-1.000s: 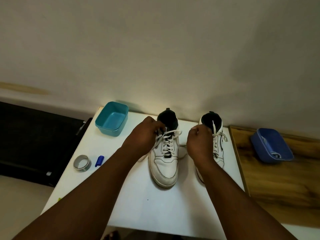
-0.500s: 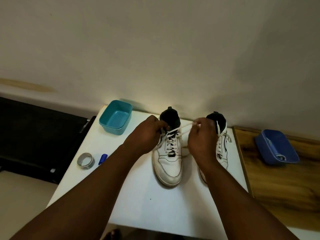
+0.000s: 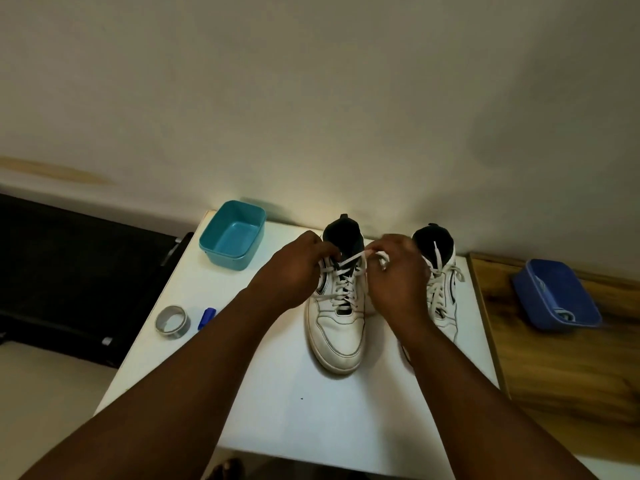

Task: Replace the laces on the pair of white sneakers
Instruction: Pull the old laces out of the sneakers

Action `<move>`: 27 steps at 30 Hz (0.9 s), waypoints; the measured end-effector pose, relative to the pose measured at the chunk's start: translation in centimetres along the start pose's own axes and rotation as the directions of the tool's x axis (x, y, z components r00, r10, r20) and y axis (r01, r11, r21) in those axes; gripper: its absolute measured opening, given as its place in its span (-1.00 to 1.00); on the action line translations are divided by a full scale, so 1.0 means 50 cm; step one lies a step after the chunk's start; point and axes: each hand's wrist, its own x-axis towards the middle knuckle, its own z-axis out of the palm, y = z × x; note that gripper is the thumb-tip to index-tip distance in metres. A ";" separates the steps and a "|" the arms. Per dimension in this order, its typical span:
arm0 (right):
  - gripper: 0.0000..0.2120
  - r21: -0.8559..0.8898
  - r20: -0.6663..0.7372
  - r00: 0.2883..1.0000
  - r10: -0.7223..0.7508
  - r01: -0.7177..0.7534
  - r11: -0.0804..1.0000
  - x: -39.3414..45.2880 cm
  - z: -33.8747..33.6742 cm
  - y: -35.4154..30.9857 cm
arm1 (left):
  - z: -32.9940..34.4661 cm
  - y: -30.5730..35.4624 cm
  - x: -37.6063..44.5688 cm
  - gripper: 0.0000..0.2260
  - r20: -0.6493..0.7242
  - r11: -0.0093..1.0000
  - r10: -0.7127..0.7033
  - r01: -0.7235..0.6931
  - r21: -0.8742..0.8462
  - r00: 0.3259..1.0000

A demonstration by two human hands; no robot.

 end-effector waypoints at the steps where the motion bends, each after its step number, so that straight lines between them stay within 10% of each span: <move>1: -0.88 0.081 -0.050 0.990 0.135 -0.131 0.988 0.009 -0.011 0.003 | 0.000 -0.001 0.002 -0.57 0.003 1.000 -0.001 0.001 -0.002 1.000; 4: -0.83 0.297 -0.181 0.834 0.521 -0.458 0.838 0.033 -0.045 0.018 | 0.001 -0.001 0.003 -0.60 0.002 1.000 -0.004 0.004 -0.004 1.000; 8: -0.81 0.389 -0.323 0.736 0.595 -0.470 0.792 0.030 -0.062 0.013 | 0.004 0.005 -0.001 -0.64 -0.006 1.000 -0.005 0.004 -0.010 1.000; 12: -0.52 -0.041 -0.159 0.980 0.121 -0.129 0.991 0.007 -0.034 -0.007 | 0.003 0.009 -0.001 -0.63 0.000 1.000 -0.013 0.013 -0.019 1.000; 15: -0.72 -0.251 0.236 0.959 -0.156 0.215 0.944 -0.012 0.008 -0.008 | -0.002 0.010 -0.002 -0.60 0.002 1.000 -0.007 0.007 -0.014 1.000; 20: -0.91 -0.143 0.050 0.987 -0.154 0.160 0.977 -0.019 0.012 0.006 | -0.004 0.006 0.003 -0.57 0.018 1.000 -0.009 0.009 -0.012 1.000; 27: -0.74 0.433 -0.315 0.791 0.524 -0.372 0.821 0.012 -0.076 0.046 | 0.007 0.013 -0.003 -0.78 -0.019 0.999 -0.034 0.034 -0.027 0.999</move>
